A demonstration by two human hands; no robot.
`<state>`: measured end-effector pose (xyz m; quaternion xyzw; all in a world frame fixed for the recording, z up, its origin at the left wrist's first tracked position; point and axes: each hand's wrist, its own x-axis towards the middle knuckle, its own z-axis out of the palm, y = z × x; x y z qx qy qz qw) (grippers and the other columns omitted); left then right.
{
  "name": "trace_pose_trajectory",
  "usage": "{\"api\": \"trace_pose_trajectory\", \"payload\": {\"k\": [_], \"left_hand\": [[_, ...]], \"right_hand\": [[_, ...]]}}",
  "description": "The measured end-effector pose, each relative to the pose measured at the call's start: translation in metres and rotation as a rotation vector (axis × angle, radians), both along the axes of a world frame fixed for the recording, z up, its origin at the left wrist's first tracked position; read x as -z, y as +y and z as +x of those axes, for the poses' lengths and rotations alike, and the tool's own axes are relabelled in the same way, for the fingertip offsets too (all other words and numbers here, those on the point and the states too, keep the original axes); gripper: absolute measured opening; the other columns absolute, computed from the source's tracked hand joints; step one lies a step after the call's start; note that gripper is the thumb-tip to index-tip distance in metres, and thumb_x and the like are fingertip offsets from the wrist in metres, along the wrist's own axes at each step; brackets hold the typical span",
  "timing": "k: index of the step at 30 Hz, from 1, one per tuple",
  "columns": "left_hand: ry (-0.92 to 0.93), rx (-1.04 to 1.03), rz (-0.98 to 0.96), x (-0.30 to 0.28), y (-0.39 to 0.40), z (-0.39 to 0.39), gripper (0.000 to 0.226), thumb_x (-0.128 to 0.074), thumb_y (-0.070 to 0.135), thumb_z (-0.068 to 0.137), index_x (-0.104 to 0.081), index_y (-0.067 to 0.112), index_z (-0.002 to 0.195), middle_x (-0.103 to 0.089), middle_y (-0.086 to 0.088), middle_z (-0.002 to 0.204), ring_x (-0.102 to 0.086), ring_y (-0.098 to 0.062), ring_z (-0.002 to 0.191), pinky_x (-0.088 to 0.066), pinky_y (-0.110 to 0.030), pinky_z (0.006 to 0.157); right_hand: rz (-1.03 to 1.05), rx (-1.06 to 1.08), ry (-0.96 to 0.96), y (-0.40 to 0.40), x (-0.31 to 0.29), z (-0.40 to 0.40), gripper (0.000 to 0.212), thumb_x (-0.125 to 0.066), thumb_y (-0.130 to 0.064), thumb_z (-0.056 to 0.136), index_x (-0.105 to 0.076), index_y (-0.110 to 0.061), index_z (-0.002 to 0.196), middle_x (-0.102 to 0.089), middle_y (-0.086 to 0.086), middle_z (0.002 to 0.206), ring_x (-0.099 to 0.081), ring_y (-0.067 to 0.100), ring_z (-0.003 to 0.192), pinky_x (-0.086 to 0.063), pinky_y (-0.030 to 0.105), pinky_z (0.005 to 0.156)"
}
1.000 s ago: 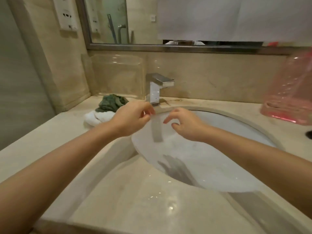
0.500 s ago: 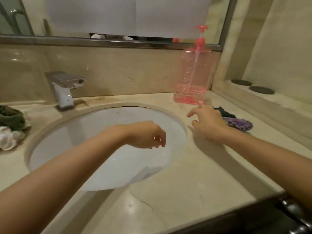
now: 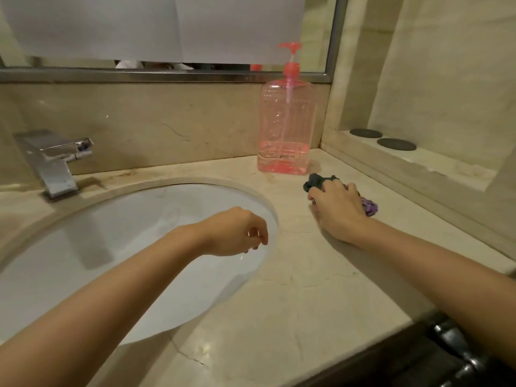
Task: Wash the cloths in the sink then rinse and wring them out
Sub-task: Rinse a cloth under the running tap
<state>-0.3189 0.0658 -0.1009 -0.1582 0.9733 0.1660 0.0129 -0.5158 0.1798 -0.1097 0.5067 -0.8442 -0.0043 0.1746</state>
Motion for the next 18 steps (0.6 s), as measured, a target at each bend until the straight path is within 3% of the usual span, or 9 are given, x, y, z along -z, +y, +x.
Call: {"api": "trace_pose_trajectory", "payload": {"k": [3,5,8,10,13,15,18], "left_hand": [[0.054,-0.087,0.031,0.003,-0.011,0.008,0.027,-0.050,0.021,0.095,-0.057,0.026,0.121,-0.064,0.009,0.102,-0.061,-0.011,0.091,-0.050,-0.029,0.084],[0.120,-0.176,0.119,0.004,-0.020,0.016,0.042,-0.058,0.030,0.094,-0.046,0.026,0.134,-0.061,0.007,0.115,-0.060,-0.011,0.098,-0.047,-0.025,0.084],[0.263,-0.326,0.319,0.007,-0.034,0.033,0.083,-0.072,0.040,0.083,-0.023,0.027,0.148,-0.049,0.007,0.128,-0.054,-0.009,0.110,-0.042,-0.020,0.085],[0.389,-0.369,0.433,0.008,-0.042,0.047,0.100,-0.080,0.038,0.075,-0.013,0.032,0.149,-0.046,0.010,0.127,-0.052,-0.006,0.112,-0.043,-0.018,0.083],[0.600,-0.375,0.674,0.009,-0.058,0.076,0.085,-0.078,0.006,0.077,-0.025,0.035,0.137,-0.059,0.003,0.110,-0.064,-0.005,0.085,-0.055,-0.022,0.072],[0.664,-0.423,0.774,0.010,-0.067,0.098,0.068,-0.076,-0.003,0.072,-0.043,0.031,0.121,-0.064,-0.009,0.095,-0.064,-0.015,0.071,-0.056,-0.034,0.071],[0.646,-0.560,0.786,0.012,-0.089,0.128,0.051,-0.075,0.002,0.068,-0.050,0.023,0.107,-0.063,-0.013,0.080,-0.061,-0.020,0.063,-0.056,-0.036,0.066]], "right_hand": [[-0.103,-0.159,-0.077,-0.015,-0.004,0.023,0.024,-0.045,-0.022,0.100,-0.050,-0.021,0.123,-0.049,0.003,0.115,-0.041,0.023,0.111,-0.027,0.035,0.086],[-0.228,-0.253,-0.238,-0.033,-0.011,0.046,0.025,-0.049,-0.021,0.099,-0.052,-0.022,0.124,-0.049,0.000,0.114,-0.042,0.020,0.109,-0.029,0.032,0.085],[-0.381,-0.408,-0.605,-0.062,-0.023,0.086,0.023,-0.048,-0.020,0.100,-0.057,-0.019,0.121,-0.054,0.001,0.111,-0.049,0.018,0.105,-0.040,0.033,0.091],[-0.477,-0.495,-0.932,-0.081,-0.029,0.117,0.018,-0.049,-0.016,0.099,-0.059,-0.018,0.115,-0.059,0.003,0.106,-0.057,0.018,0.097,-0.046,0.031,0.082],[-0.552,-0.529,-1.339,-0.109,-0.033,0.163,0.013,-0.052,-0.010,0.098,-0.058,-0.018,0.106,-0.061,0.004,0.096,-0.060,0.018,0.090,-0.051,0.034,0.084],[-0.505,-0.528,-1.353,-0.132,-0.031,0.189,0.013,-0.050,-0.012,0.099,-0.061,-0.015,0.106,-0.063,0.005,0.099,-0.060,0.019,0.095,-0.049,0.037,0.092],[-0.316,-0.502,-1.229,-0.166,-0.029,0.219,0.028,-0.042,-0.021,0.102,-0.060,-0.010,0.120,-0.063,0.010,0.119,-0.057,0.025,0.112,-0.044,0.039,0.099]]}}
